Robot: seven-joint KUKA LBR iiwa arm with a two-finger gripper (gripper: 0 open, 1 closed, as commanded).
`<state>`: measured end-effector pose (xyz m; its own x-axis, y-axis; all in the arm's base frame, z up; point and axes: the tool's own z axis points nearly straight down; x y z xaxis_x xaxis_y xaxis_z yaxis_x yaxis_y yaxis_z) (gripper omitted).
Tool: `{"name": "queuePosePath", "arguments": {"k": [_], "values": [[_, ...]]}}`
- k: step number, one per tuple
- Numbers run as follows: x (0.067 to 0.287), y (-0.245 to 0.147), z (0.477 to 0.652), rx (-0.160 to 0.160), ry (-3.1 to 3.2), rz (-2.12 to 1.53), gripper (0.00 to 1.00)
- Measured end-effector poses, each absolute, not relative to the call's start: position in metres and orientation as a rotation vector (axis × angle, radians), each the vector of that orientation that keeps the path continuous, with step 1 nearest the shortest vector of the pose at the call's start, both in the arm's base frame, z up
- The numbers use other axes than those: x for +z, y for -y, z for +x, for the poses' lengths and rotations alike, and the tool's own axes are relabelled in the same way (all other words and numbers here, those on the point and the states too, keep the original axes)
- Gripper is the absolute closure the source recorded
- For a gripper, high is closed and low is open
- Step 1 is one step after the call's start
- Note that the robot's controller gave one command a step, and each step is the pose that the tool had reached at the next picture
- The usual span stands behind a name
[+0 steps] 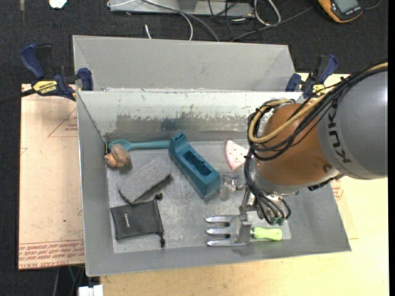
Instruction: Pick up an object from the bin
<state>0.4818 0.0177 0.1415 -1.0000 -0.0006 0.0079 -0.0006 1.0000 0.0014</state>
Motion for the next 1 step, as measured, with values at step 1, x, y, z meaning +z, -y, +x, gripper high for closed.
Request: {"name": "queuePosePath", "arguments": {"k": [1], "values": [[0.1450, -0.0176, 0.4838, -0.002, 3.141, 0.000, 0.00]]}}
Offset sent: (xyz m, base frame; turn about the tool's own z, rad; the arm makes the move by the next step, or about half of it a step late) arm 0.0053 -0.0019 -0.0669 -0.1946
